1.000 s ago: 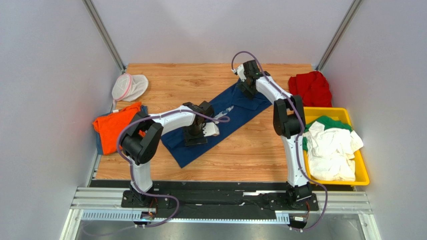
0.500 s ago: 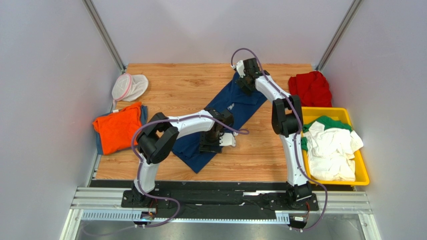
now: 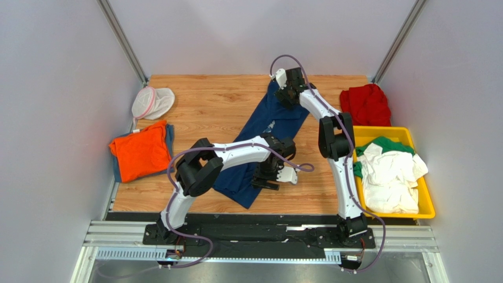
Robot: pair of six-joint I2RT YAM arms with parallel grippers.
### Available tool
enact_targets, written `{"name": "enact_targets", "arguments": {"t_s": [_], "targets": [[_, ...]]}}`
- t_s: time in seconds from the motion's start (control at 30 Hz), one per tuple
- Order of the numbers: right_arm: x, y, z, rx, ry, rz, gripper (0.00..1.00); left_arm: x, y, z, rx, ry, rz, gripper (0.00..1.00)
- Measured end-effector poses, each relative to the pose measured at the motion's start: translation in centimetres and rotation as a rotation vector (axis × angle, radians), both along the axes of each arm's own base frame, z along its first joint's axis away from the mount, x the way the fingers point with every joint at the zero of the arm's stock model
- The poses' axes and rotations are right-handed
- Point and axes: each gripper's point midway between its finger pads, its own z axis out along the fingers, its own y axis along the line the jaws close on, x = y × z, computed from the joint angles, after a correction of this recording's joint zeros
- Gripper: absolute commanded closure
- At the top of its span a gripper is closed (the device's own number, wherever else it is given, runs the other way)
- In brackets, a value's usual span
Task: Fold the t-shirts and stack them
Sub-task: Fold the tshirt
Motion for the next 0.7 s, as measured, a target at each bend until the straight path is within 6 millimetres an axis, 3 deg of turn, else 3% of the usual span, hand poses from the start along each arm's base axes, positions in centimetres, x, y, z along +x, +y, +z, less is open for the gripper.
{"name": "enact_targets", "arguments": {"t_s": [0.17, 0.37, 0.7], "targets": [[0.1, 0.9, 0.0, 0.021, -0.003, 0.038, 0.18, 0.0, -1.9, -0.2, -0.020, 0.004, -0.023, 0.23], [0.5, 1.8, 0.0, 0.038, -0.021, 0.088, 0.18, 0.1, -2.8, 0.0, -0.044, 0.012, -0.024, 0.23], [0.4, 3.9, 0.1, 0.056, -0.030, 0.191, 0.17, 1.7, -7.1, 0.3, -0.125, -0.006, -0.039, 0.22]]}}
